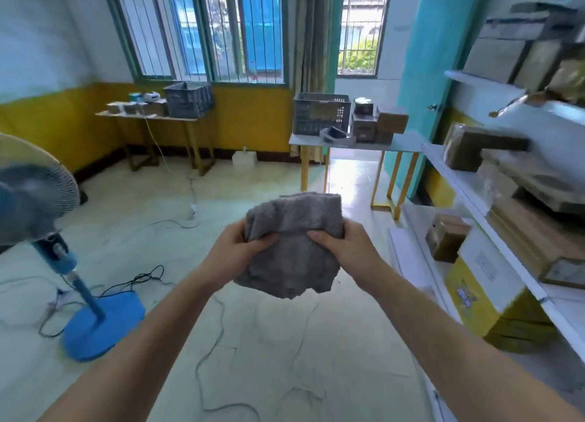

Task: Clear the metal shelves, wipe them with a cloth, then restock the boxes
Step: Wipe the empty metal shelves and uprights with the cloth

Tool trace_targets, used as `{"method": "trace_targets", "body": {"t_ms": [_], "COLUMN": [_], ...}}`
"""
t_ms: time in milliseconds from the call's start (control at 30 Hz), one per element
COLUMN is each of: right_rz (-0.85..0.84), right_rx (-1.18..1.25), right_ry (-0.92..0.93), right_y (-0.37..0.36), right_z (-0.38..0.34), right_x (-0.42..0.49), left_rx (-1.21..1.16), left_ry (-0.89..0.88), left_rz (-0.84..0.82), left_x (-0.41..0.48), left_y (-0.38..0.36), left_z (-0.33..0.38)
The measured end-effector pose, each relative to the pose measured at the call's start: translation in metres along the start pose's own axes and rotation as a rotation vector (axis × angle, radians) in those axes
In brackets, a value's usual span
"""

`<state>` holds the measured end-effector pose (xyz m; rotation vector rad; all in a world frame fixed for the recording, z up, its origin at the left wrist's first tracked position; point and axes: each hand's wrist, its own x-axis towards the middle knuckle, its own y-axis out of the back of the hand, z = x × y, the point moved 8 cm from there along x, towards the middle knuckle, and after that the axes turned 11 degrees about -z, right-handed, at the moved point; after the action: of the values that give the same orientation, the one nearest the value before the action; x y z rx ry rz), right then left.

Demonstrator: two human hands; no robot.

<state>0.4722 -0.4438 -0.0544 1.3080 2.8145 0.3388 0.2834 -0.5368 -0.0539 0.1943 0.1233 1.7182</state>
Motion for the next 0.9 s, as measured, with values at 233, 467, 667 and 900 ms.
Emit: {"method": "trace_targets", "body": {"t_ms": [233, 467, 667, 900], "right_rz": [-0.359, -0.758, -1.01, -1.193], "right_rx": [0.002, 0.014, 0.06, 0.036], "right_ry": [0.111, 0.145, 0.133, 0.181], "right_y": [-0.123, -0.253, -0.377, -0.533], "right_z": [-0.017, -0.006, -0.004, -0.022], "right_x": [0.2, 0.348, 0.393, 0.421], "left_rx": [-0.027, -0.054, -0.022, 0.01], "left_ry": [0.024, 0.116, 0.23, 0.256], "left_rz": [0.443, 0.823, 1.111, 1.321], "left_x": [0.038, 0.041, -0.005, -0.07], "left_y": [0.17, 0.282, 0.349, 0.448], "left_z": [-0.04, -0.087, -0.103, -0.128]}}
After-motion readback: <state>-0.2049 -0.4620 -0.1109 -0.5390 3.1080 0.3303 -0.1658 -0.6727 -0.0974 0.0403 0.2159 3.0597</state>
